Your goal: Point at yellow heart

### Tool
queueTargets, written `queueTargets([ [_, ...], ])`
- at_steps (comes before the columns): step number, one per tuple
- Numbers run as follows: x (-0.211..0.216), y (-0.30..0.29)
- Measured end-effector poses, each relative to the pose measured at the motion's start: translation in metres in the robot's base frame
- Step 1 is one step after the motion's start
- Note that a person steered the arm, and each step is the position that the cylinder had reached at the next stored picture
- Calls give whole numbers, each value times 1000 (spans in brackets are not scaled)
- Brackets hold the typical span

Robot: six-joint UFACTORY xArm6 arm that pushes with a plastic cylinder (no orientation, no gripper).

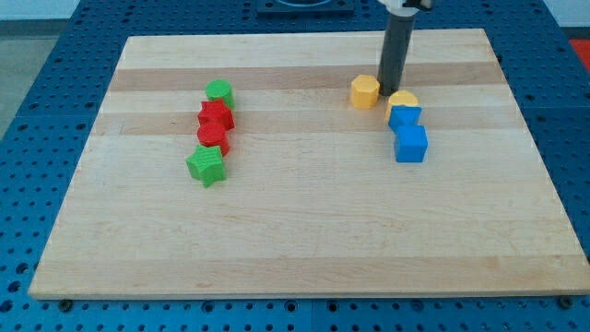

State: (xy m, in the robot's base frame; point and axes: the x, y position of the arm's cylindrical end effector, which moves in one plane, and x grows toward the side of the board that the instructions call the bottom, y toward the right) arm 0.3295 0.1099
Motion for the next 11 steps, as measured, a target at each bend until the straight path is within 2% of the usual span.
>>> queueTargets([
  [3, 4, -55],
  [5, 4, -52],
  [8, 3, 34],
  [11, 41, 50],
])
